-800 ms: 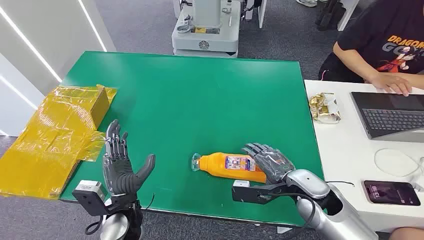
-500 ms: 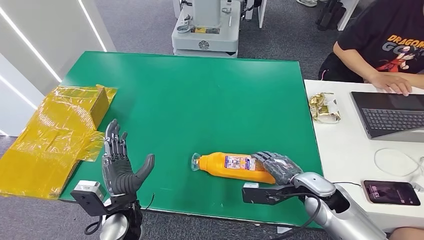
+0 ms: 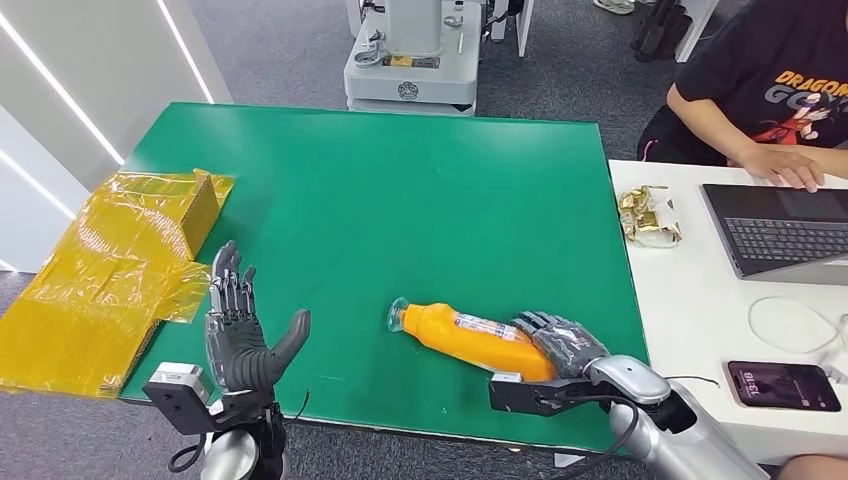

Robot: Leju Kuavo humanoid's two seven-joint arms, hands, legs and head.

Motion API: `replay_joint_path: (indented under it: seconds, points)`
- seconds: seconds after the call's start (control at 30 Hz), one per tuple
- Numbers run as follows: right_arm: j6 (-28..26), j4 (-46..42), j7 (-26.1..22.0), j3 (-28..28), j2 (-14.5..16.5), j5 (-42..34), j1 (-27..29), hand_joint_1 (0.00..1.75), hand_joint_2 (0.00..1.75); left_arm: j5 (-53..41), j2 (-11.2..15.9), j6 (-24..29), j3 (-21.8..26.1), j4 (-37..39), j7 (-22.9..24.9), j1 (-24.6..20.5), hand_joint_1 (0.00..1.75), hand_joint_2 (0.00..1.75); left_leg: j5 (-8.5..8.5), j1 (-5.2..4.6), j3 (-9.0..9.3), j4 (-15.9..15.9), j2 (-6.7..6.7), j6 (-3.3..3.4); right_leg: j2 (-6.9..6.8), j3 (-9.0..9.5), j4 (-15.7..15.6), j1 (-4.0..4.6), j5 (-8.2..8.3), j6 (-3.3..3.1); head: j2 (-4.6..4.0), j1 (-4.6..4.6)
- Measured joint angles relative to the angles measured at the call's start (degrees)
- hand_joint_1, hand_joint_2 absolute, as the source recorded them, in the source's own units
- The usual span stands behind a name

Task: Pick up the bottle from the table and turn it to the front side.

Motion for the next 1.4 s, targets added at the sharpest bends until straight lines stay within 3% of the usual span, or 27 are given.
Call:
replay_joint_path:
  seconds: [0.03, 0.1, 0.17, 0.2, 0.7, 1.0, 1.4]
  points:
    - [-0.29, 0.12, 0.08, 0.06, 0.02, 0.41, 0.22, 0.34, 1.75, -0.02, -0.03, -0.05, 0.0, 0.0, 0.04, 0.03, 0.0, 1.75, 0.0, 0.0, 0.0, 0.0, 0.01, 0.0, 0.0, 0.0, 0.0, 0.0, 0.0, 0.0, 0.0, -0.01]
    - [-1.06, 0.32, -0.14, 0.16, 0.05, 1.33, 0.43, 1.14, 1.75, -0.1, -0.15, -0.24, 0.0, 0.0, 0.08, 0.08, 0.0, 1.75, 0.0, 0.0, 0.01, 0.0, 0.04, 0.0, 0.03, 0.0, 0.0, 0.0, 0.0, 0.0, 0.0, -0.01]
    - [-2.07, 0.55, -0.97, 0.24, 0.16, 2.36, 0.5, 1.65, 1.75, -0.25, -0.28, -0.59, 0.0, 0.0, 0.11, 0.14, 0.0, 1.75, 0.0, 0.0, 0.02, 0.0, 0.04, 0.0, 0.03, 0.0, 0.0, 0.0, 0.0, 0.0, 0.0, 0.0]
    - [-2.67, 0.69, -1.47, 0.25, 0.27, 2.89, 0.54, 1.71, 1.75, -0.33, -0.34, -0.79, 0.01, 0.0, 0.12, 0.2, 0.0, 1.75, 0.0, 0.0, 0.02, 0.0, 0.04, 0.0, 0.02, 0.0, 0.0, 0.0, 0.0, 0.0, 0.0, 0.0]
    - [-9.08, 1.57, -3.38, -0.48, 3.31, 9.13, 2.11, 1.75, 1.75, -1.0, -1.07, -1.73, 0.06, -0.03, 0.12, 0.59, 0.0, 1.75, 0.0, 0.01, -0.01, -0.01, 0.01, 0.0, 0.01, 0.0, 0.01, 0.0, 0.0, 0.0, 0.0, -0.01]
    - [-19.9, 1.55, -3.48, -4.88, 8.57, 13.59, 4.17, 1.75, 1.75, -1.28, -1.11, -0.4, 0.07, -0.19, 0.03, 0.92, 0.0, 1.75, 0.0, 0.02, 0.0, -0.02, 0.01, 0.0, 0.01, -0.01, 0.01, 0.01, 0.0, 0.0, 0.0, -0.02]
    - [-28.28, -0.45, -1.73, -10.89, 14.99, 14.55, 8.09, 1.75, 1.75, -1.39, -1.11, 0.73, 0.07, -0.73, -0.05, 1.6, 0.0, 1.75, 0.0, 0.01, -0.02, -0.02, 0.0, 0.0, 0.0, -0.01, 0.01, 0.01, -0.01, 0.0, 0.0, 0.0]
